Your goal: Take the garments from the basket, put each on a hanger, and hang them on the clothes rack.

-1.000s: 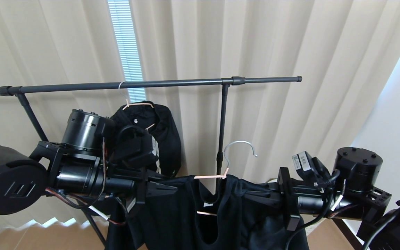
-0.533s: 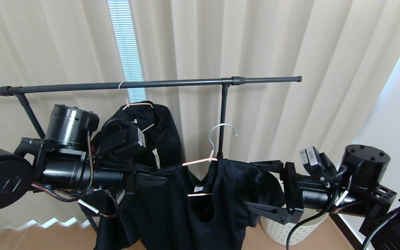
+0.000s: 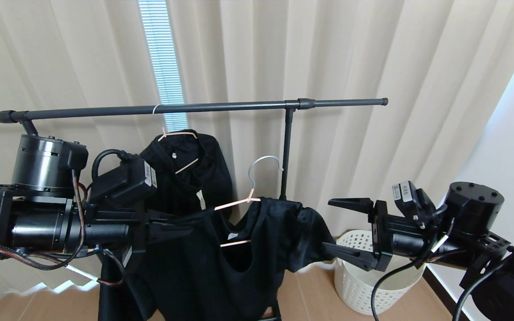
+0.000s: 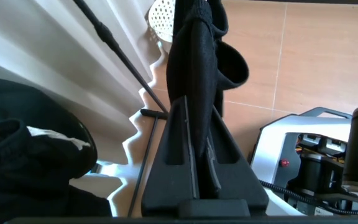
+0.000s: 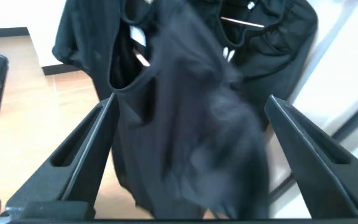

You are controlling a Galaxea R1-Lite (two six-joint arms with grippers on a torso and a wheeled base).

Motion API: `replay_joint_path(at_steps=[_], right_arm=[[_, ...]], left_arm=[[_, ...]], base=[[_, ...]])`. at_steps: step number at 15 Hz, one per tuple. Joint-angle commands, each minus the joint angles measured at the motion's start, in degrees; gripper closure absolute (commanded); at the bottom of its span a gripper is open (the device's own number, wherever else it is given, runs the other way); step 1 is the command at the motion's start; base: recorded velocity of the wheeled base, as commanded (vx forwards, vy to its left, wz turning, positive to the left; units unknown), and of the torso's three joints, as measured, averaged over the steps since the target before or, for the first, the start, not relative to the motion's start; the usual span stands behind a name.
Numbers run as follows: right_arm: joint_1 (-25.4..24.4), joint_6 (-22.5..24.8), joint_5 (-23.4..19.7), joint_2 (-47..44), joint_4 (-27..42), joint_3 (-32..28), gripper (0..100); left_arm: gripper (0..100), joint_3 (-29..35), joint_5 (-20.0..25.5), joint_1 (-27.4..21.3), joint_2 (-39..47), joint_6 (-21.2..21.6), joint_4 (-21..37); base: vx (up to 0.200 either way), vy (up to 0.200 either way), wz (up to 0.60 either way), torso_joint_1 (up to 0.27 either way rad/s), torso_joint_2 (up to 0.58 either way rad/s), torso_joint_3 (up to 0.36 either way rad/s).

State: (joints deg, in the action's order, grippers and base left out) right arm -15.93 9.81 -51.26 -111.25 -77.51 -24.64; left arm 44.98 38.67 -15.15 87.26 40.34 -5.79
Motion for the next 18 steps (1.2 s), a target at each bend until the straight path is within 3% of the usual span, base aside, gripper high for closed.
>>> replay_joint_path(at_steps=[1,13,14,18], right_arm=[[0.8,0.0,0.1,-2.9,0.0,-0.9,0],[4.9,0.0,1.2,-13.8,0.3,-7.1,0],[5.0,0.0,1.3,-15.0,0.3,-8.2,100],[6.3,-1.1,5.5,-16.0,0.5,-10.3,100]], left_arm=[[100,-0.4,0.0,0.1,-2.4,0.0,0.0],[100,-3.1,0.0,1.5,-10.7,-1.1,0.1],[100,-3.1,0.0,1.5,-10.8,-1.2,0.1],[100,-4.6,0.0,1.5,-12.5,-2.0,0.1]], base=[[0.0,0.0,0.0,0.0,0.0,0.0],[0.0,0.0,0.0,0.0,0.0,0.0],[0.0,0.0,0.0,0.0,0.0,0.0],[0.0,0.0,0.0,0.0,0.0,0.0]])
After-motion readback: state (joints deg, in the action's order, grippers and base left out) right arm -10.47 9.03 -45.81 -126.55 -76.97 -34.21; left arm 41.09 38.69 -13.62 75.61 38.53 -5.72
